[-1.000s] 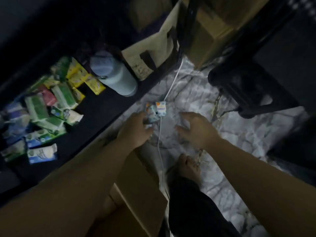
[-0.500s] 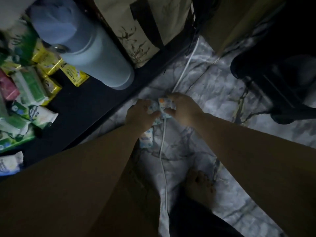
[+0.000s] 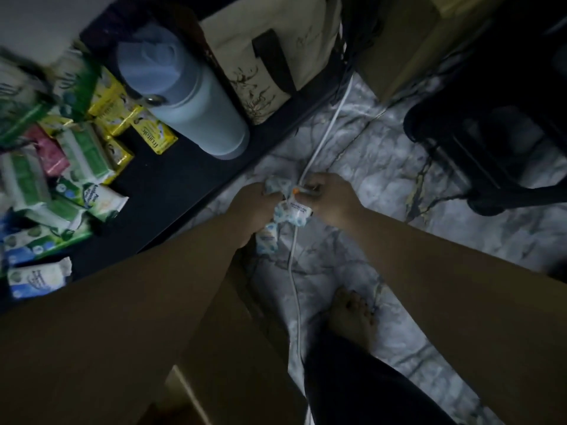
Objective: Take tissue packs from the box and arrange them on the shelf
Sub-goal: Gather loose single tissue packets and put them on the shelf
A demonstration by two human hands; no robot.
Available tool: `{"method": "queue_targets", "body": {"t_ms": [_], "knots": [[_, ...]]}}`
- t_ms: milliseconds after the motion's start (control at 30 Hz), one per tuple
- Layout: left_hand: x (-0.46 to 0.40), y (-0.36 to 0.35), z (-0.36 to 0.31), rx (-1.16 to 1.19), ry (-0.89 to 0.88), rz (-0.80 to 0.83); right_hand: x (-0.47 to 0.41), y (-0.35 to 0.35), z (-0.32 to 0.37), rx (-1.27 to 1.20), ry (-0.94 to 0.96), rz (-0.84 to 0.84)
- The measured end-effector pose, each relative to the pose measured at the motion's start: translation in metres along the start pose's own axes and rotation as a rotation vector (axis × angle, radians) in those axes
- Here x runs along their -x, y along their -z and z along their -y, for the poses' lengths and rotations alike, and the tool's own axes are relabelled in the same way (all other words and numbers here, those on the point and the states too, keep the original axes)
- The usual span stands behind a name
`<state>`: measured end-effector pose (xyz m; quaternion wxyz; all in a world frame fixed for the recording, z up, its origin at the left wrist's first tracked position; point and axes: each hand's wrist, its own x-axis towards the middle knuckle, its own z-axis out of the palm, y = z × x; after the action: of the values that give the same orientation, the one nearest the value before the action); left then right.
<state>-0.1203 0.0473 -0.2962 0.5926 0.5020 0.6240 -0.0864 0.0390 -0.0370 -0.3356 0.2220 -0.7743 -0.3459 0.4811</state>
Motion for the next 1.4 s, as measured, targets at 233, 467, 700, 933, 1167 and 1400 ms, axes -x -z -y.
{"method": "queue_targets", "body": {"t_ms": [233,467,700,933,1167,1400], "knots": [[0.159,0.024,-0.060,0.332,0.099,0.045,0.129,0.083,0.089,-0.207,-0.052,-0.109],[0.336,0.081,-0.127,0.395,0.001,0.085,0.260,0.153,0.233,-0.259,0.075,-0.192],[0.508,0.166,-0.174,0.427,-0.169,0.030,0.398,0.199,0.376,-0.235,0.278,-0.215],[0.663,0.248,-0.167,0.421,-0.407,-0.175,0.511,0.198,0.493,-0.148,0.495,-0.118],[0.775,0.331,-0.120,0.399,-0.571,-0.470,0.583,0.154,0.613,-0.127,0.758,-0.017],[0.872,0.401,-0.073,0.415,-0.693,-0.737,0.653,0.086,0.722,-0.166,0.967,0.124]]}}
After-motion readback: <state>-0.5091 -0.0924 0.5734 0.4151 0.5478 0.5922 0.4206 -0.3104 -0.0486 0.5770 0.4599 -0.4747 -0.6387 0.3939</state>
